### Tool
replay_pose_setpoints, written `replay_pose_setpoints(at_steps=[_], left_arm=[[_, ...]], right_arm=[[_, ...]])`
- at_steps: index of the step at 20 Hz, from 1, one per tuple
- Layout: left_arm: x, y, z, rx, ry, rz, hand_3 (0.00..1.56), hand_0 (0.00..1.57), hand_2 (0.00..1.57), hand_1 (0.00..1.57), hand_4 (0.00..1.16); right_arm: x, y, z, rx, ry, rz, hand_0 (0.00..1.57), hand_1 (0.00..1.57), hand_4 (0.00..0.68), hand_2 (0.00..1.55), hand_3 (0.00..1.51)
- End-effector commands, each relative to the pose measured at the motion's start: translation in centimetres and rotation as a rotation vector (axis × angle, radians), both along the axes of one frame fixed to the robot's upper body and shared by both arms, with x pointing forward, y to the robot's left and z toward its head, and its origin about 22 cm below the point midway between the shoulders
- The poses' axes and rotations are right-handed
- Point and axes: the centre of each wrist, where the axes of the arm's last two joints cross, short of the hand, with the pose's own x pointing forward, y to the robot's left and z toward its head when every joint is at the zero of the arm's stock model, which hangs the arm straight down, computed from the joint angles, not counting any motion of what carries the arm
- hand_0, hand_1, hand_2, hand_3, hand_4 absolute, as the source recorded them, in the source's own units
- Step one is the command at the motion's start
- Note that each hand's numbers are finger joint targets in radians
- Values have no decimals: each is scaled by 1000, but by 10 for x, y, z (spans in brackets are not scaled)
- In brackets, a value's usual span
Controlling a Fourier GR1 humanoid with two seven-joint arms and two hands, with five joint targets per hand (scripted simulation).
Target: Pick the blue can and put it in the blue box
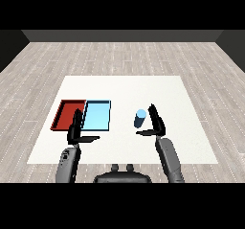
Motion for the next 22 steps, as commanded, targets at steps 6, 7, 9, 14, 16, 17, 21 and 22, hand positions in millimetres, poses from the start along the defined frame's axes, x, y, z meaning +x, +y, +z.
replay_pose_setpoints(at_steps=[6, 7, 9, 14, 16, 17, 21, 22], left_arm=[[-8, 5, -9, 24, -2, 20, 0, 0, 0, 0, 0], [-15, 8, 1, 21, -9, 6, 0, 0, 0, 0, 0], [4, 26, 6, 29, -8, 22, 0, 0, 0, 0, 0], [7, -9, 8, -6, 0, -8, 0, 0, 0, 0, 0], [3, 14, 1, 7, 10, 5, 0, 0, 0, 0, 0], [-13, -2, 6, 25, -7, 30, 0, 0, 0, 0, 0], [-2, 4, -1, 34, 4, 16, 0, 0, 0, 0, 0], [-4, -1, 8, 24, 2, -1, 0, 0, 0, 0, 0]], right_arm=[[-7, -13, -31, 21, 35, -29, 0, 0, 0, 0, 0], [-9, 9, -40, 14, 54, -32, 0, 0, 0, 0, 0], [12, 6, -20, 28, 109, -46, 0, 0, 0, 0, 0], [11, 0, -29, 36, 121, -72, 0, 0, 0, 0, 0], [28, -22, -32, 12, 141, -91, 0, 0, 0, 0, 0], [31, -15, -15, 13, 121, -76, 0, 0, 0, 0, 0], [33, 7, -34, 43, 179, -95, 0, 0, 0, 0, 0], [32, 9, -20, 63, 172, -89, 0, 0, 0, 0, 0]])
